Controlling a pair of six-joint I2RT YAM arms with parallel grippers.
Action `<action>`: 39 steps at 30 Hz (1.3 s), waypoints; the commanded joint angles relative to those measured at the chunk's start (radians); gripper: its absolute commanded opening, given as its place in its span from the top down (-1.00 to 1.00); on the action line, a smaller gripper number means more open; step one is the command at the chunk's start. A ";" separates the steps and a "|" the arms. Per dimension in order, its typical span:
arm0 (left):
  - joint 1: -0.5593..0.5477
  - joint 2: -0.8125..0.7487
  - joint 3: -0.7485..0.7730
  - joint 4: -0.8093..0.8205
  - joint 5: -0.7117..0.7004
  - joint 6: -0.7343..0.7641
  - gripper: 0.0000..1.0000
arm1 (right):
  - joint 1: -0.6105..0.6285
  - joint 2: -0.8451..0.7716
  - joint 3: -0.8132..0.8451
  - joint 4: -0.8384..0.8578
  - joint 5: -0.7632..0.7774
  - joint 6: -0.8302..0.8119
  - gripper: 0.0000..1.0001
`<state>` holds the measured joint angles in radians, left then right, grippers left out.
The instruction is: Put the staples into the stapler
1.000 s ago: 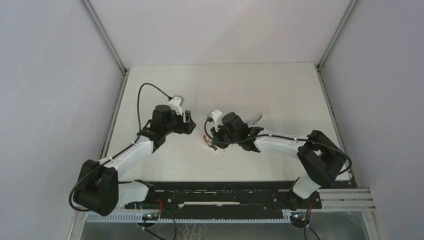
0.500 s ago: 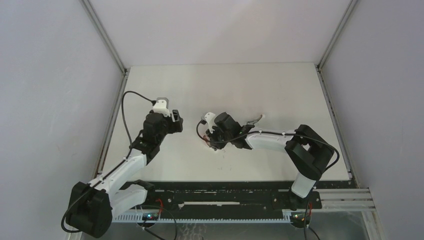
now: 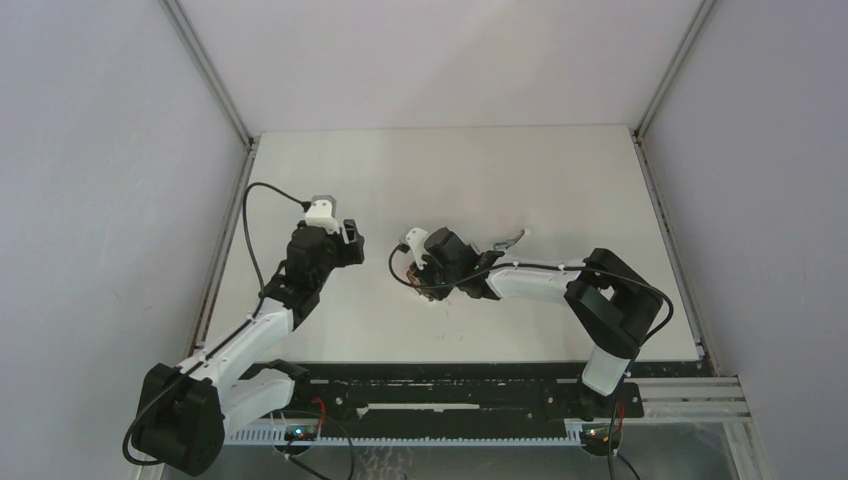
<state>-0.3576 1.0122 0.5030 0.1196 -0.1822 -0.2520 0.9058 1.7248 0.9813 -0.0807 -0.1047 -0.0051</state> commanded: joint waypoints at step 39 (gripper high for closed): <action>0.006 -0.040 -0.026 0.052 -0.024 0.014 -0.50 | 0.054 -0.021 0.084 -0.074 0.111 -0.078 0.89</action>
<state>-0.3569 0.9939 0.5030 0.1265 -0.1921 -0.2508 0.9489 1.7374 1.0161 -0.1570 -0.0074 -0.0616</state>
